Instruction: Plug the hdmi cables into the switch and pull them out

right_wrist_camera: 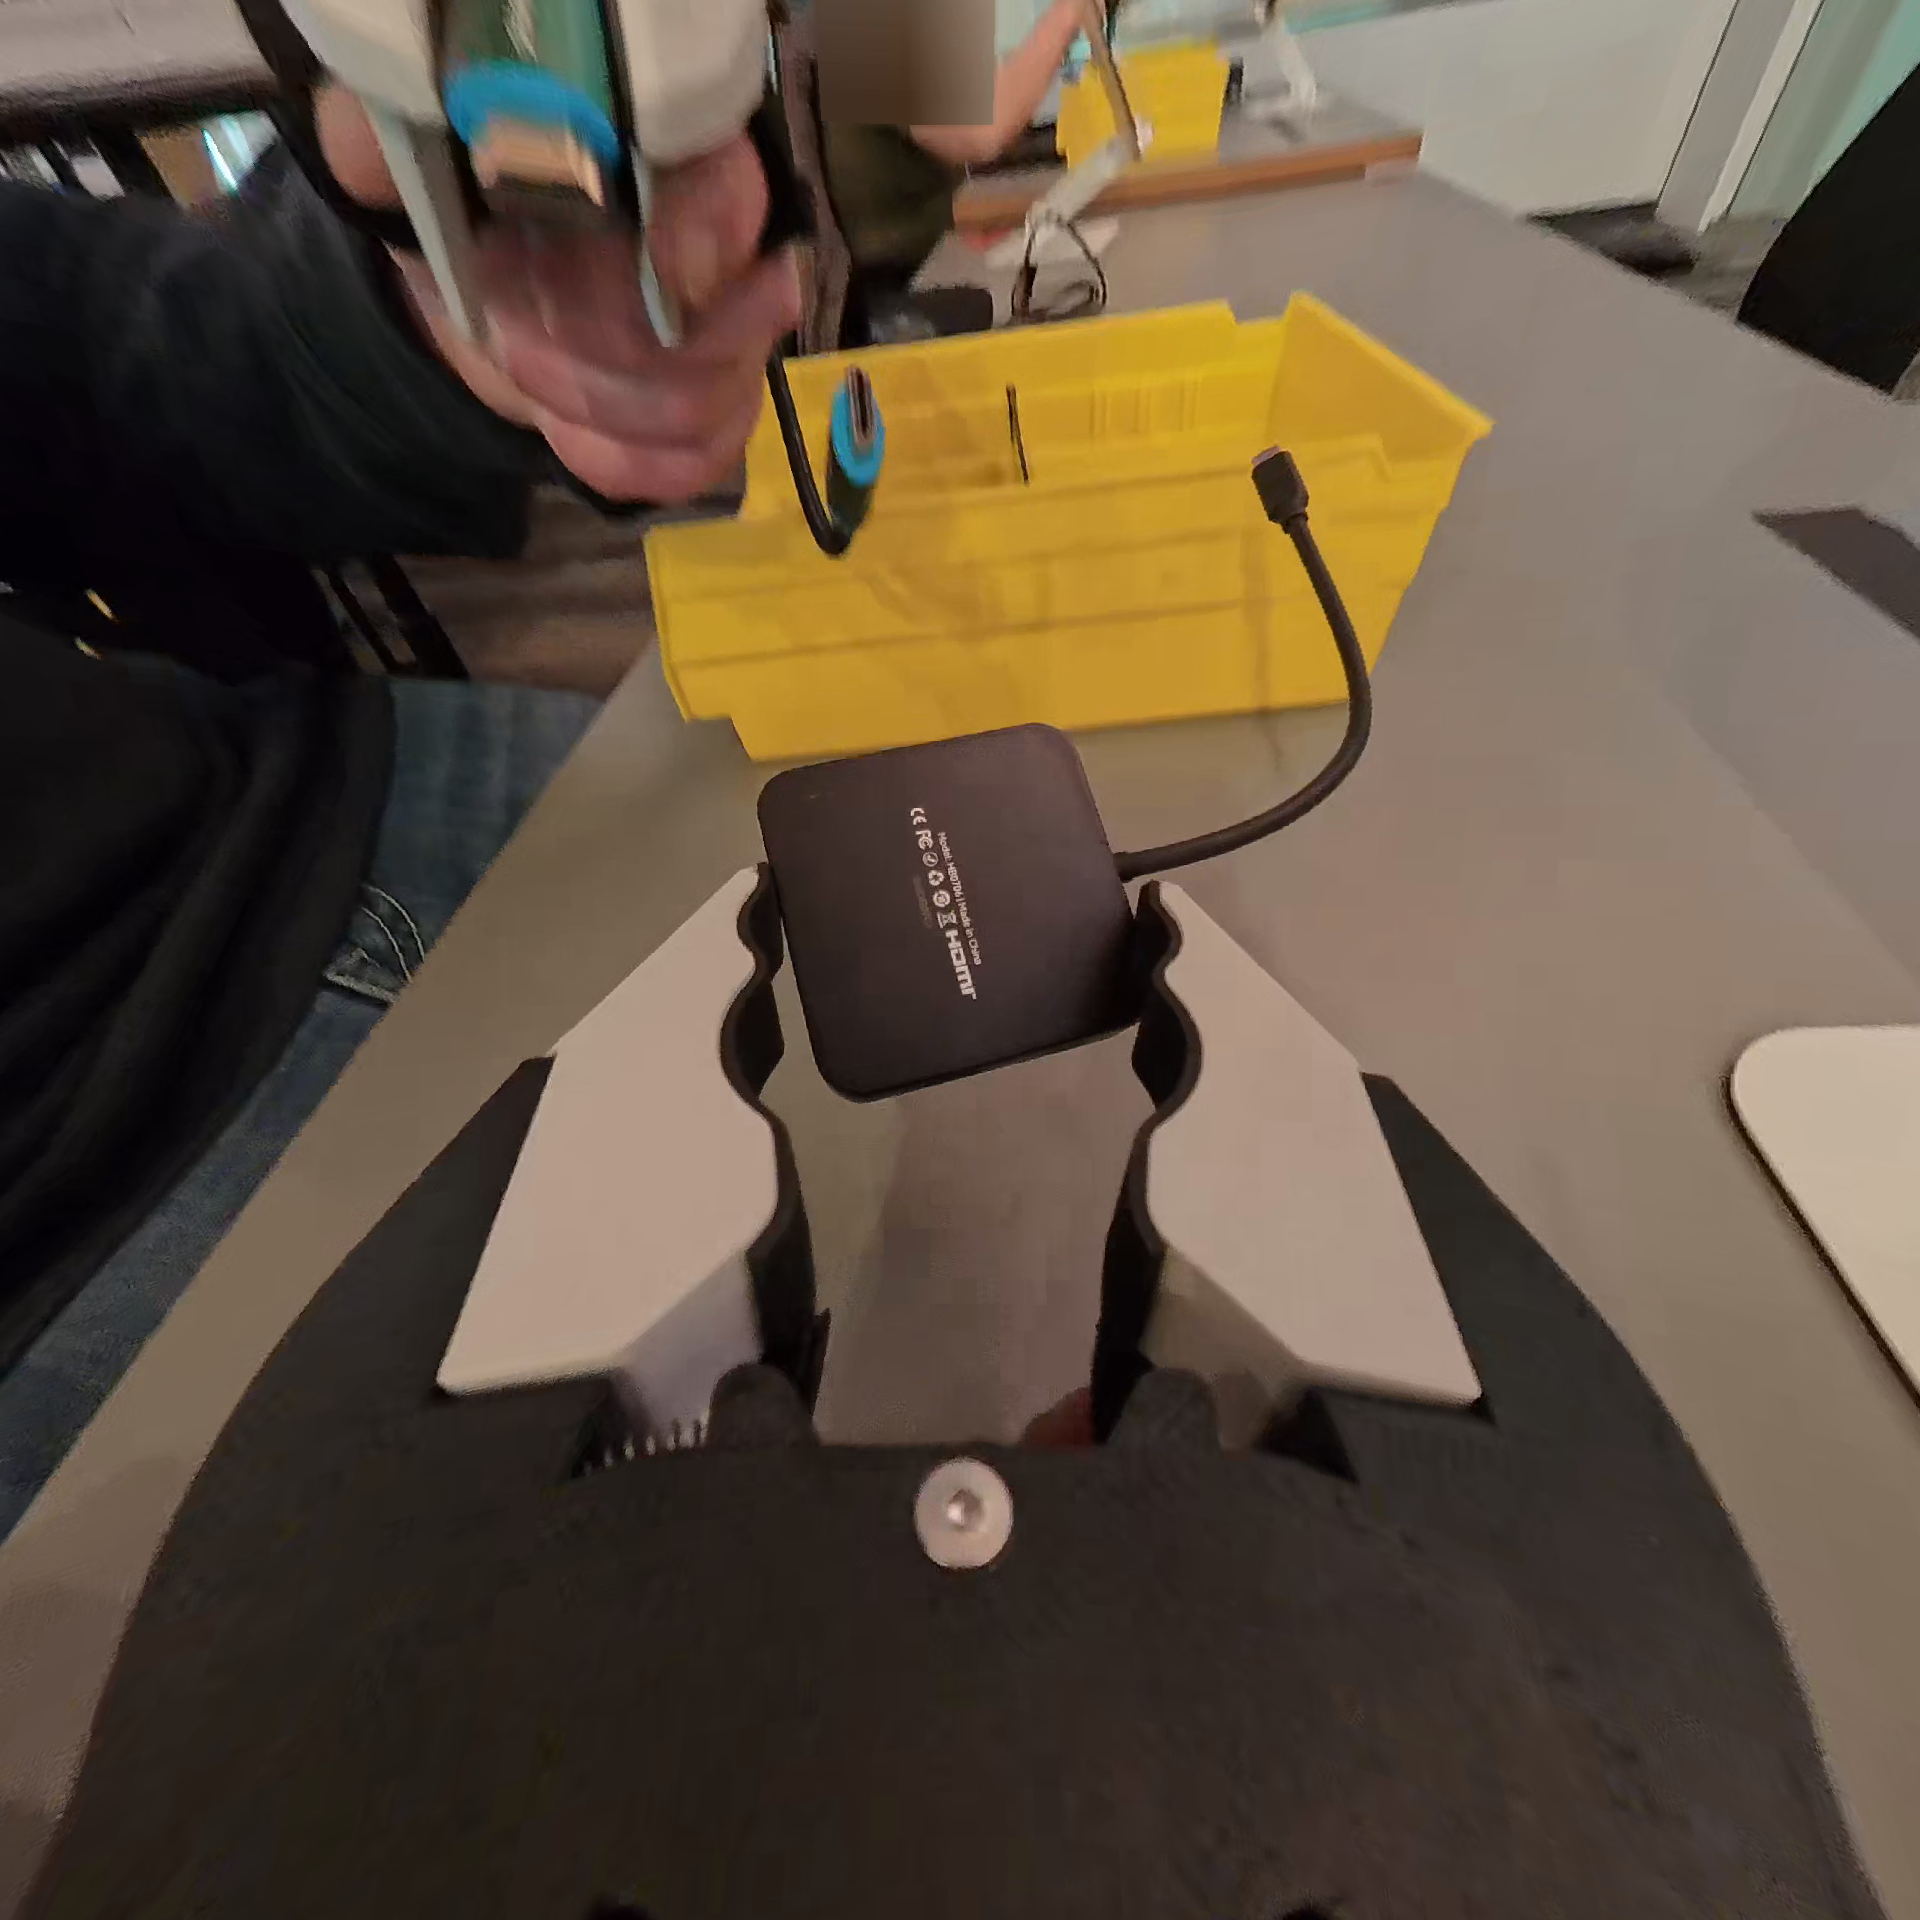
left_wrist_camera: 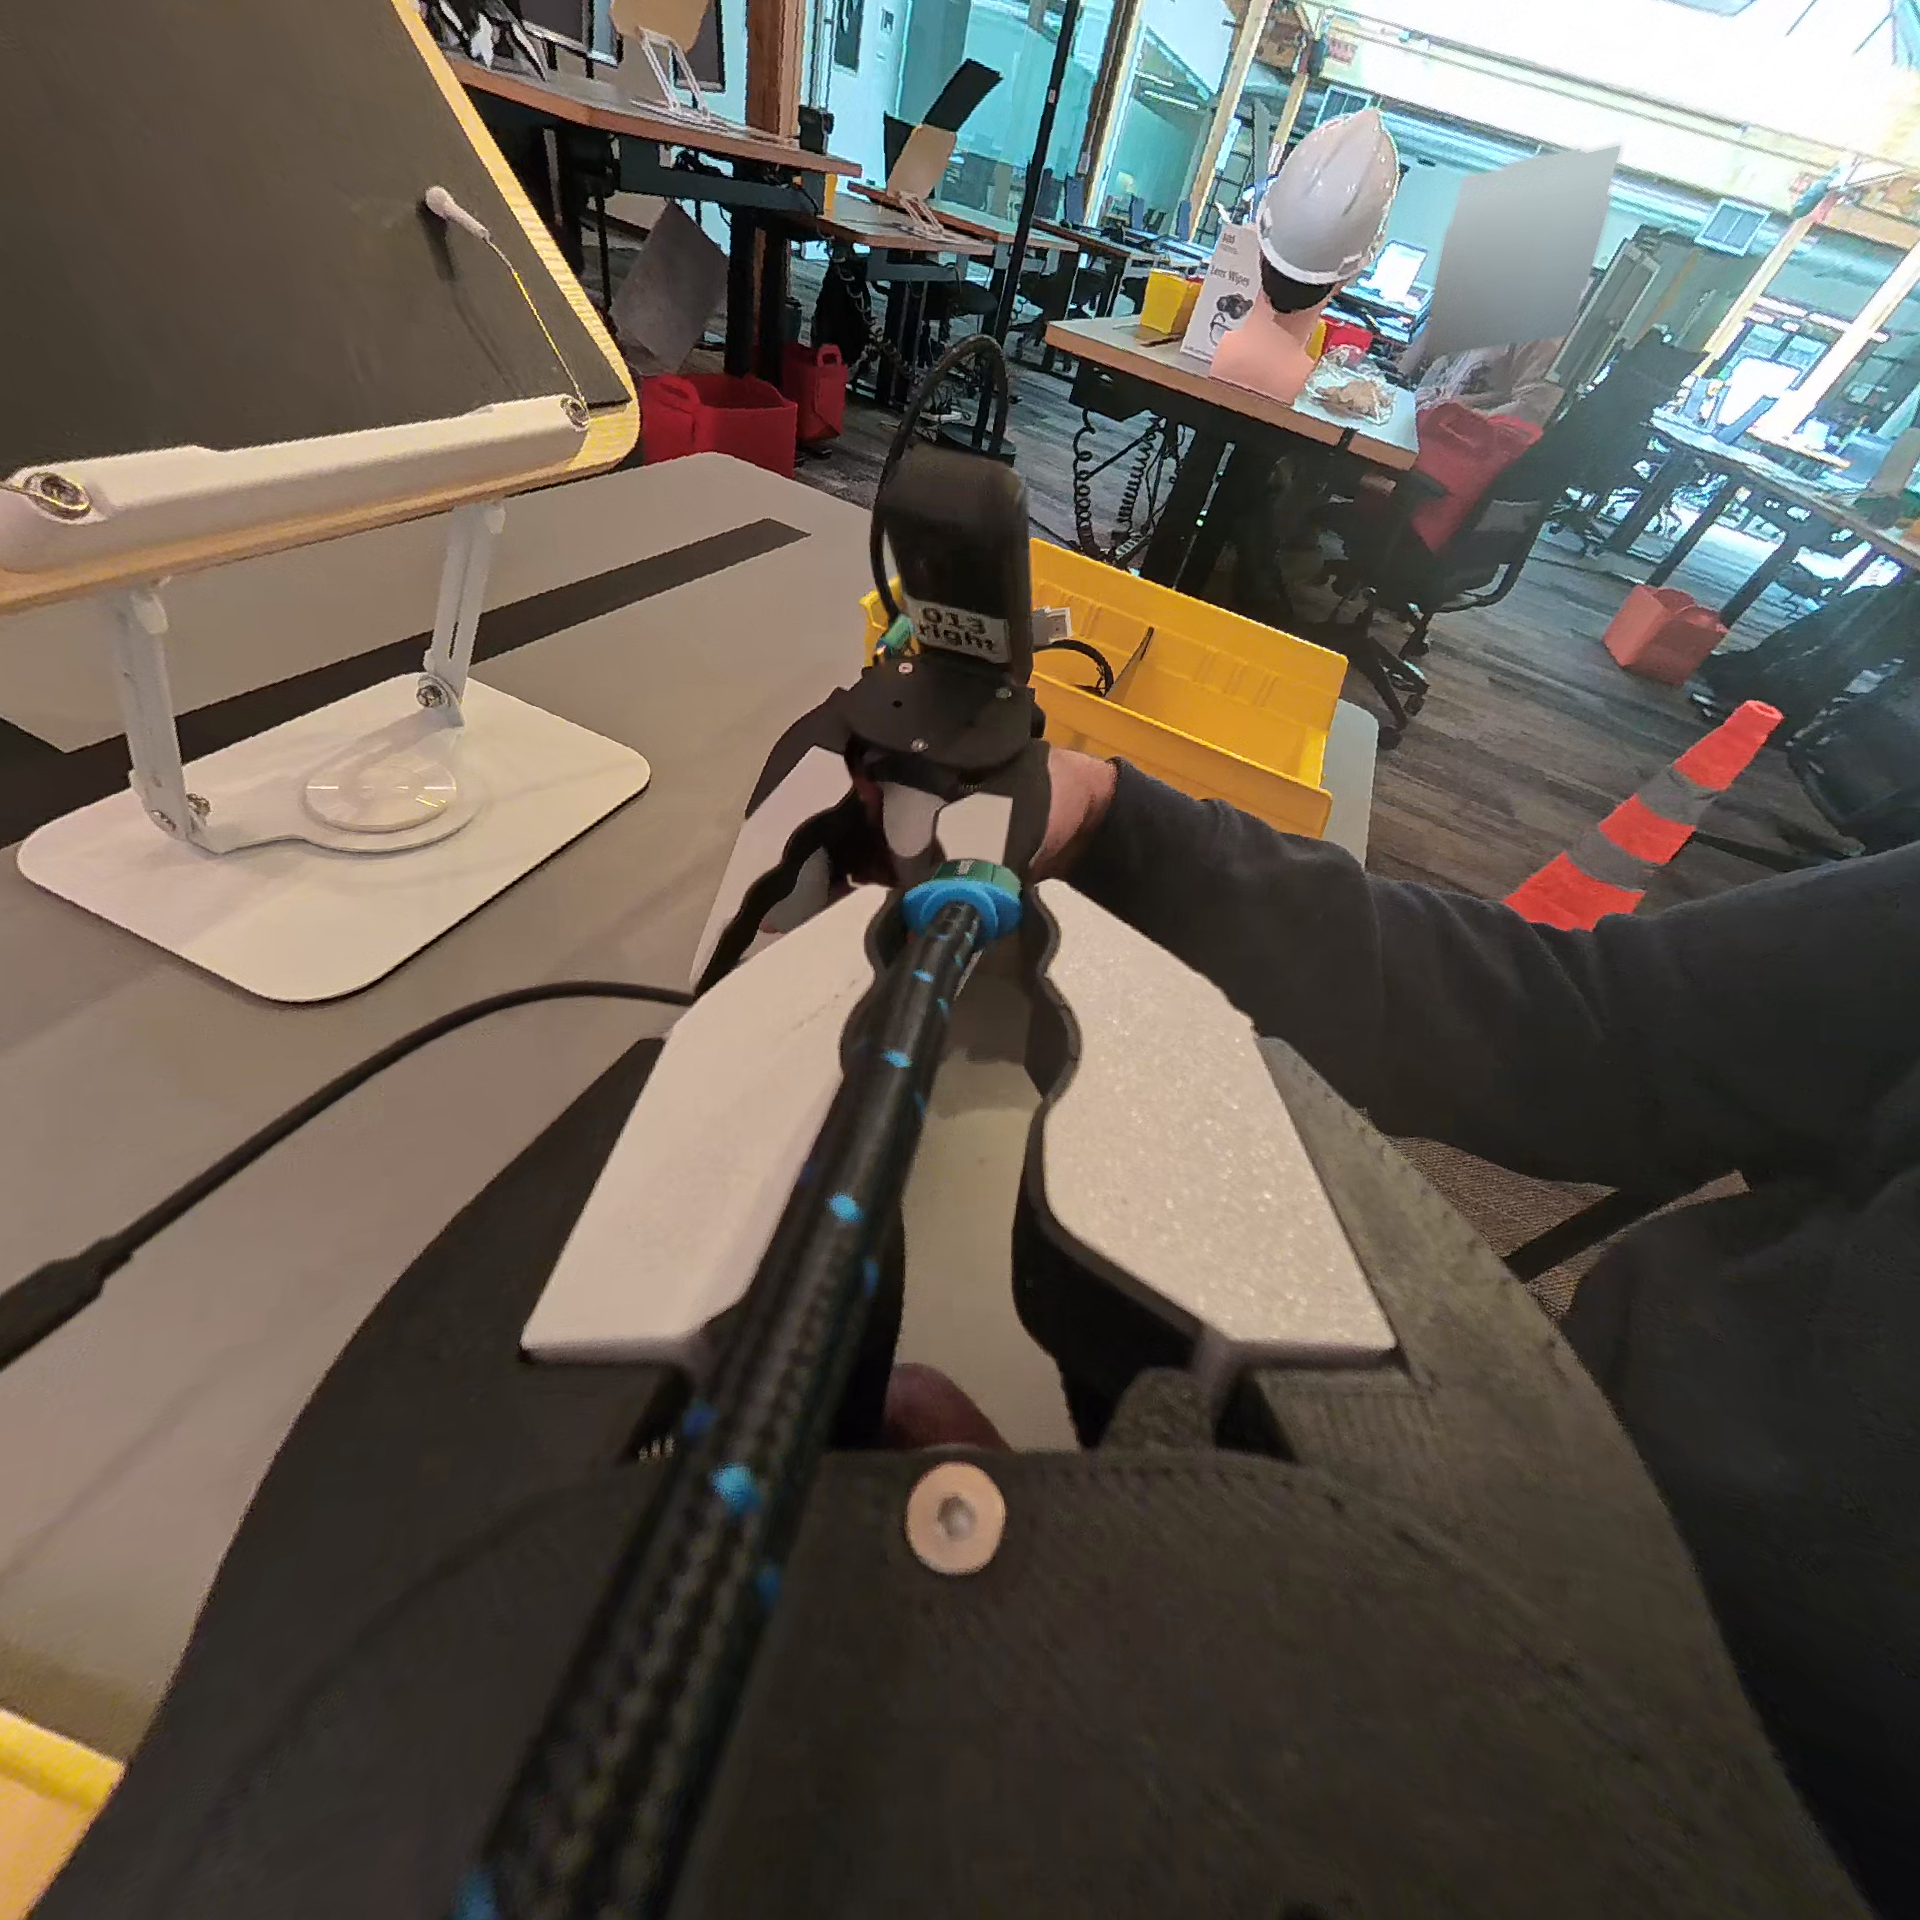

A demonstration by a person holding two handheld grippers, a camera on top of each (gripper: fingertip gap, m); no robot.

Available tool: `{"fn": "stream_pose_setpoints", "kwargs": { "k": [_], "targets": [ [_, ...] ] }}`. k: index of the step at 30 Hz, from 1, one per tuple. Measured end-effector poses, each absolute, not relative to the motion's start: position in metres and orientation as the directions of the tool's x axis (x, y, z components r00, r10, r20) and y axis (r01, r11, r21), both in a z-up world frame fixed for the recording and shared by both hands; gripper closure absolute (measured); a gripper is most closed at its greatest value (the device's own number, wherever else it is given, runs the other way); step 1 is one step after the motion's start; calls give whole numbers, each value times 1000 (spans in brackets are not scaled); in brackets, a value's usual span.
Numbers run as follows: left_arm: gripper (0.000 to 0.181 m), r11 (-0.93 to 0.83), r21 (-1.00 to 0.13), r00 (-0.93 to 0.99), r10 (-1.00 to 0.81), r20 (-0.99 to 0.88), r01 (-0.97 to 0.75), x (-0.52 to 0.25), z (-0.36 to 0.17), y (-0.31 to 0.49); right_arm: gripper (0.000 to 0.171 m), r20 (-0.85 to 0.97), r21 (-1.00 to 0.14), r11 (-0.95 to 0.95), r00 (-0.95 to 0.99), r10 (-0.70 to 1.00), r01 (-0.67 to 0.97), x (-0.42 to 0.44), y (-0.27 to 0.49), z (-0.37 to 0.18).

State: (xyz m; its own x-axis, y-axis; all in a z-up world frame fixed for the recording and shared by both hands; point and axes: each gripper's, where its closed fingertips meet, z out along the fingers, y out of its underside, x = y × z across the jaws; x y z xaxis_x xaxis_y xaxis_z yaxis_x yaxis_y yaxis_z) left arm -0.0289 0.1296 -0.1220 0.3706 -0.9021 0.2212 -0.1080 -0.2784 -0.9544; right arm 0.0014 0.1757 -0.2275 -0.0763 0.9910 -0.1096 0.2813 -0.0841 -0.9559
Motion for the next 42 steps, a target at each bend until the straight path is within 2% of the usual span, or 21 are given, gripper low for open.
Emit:
{"fn": "stream_pose_setpoints", "kwargs": {
  "k": [6,19,20,21,23,28,32,33,36,38,42],
  "targets": [
    [162,-218,-964,393,-908,144,-152,-27,-127,131,105,-115,-983,-99,-99,988,156,-1,169,-196],
    [161,-162,-973,423,-903,80,-164,-24,-128,133,107,-102,-995,-99,-125,987,31,-3,161,-166],
    [161,-162,-973,422,-903,79,-164,-23,-129,132,113,-99,-995,-97,-128,987,23,-3,160,-164],
    [161,-165,-973,422,-903,82,-164,-23,-129,132,171,-91,-996,-92,-124,988,-7,-2,161,-159],
    [161,-167,-972,426,-901,82,-165,-23,-131,133,171,-97,-993,-102,-103,990,-53,3,167,-152],
    [161,-178,-969,427,-900,89,-173,-24,-134,134,171,-79,-979,-74,-21,997,188,1,179,-198],
    [162,-178,-968,426,-900,88,-177,-25,-133,133,138,-6,-920,-40,88,996,389,4,194,-230],
    [162,-177,-968,428,-900,85,-180,-25,-133,134,134,33,-905,-28,135,990,425,8,201,-234],
    [161,-180,-967,430,-899,87,-180,-26,-134,134,134,64,-900,-95,344,937,426,31,237,-225],
    [161,-184,-965,432,-898,87,-187,-26,-136,135,132,122,-859,-140,462,879,493,54,257,-231],
    [161,-187,-963,431,-898,87,-195,-25,-139,135,102,165,-700,-284,536,828,655,90,264,-265]
  ]
}}
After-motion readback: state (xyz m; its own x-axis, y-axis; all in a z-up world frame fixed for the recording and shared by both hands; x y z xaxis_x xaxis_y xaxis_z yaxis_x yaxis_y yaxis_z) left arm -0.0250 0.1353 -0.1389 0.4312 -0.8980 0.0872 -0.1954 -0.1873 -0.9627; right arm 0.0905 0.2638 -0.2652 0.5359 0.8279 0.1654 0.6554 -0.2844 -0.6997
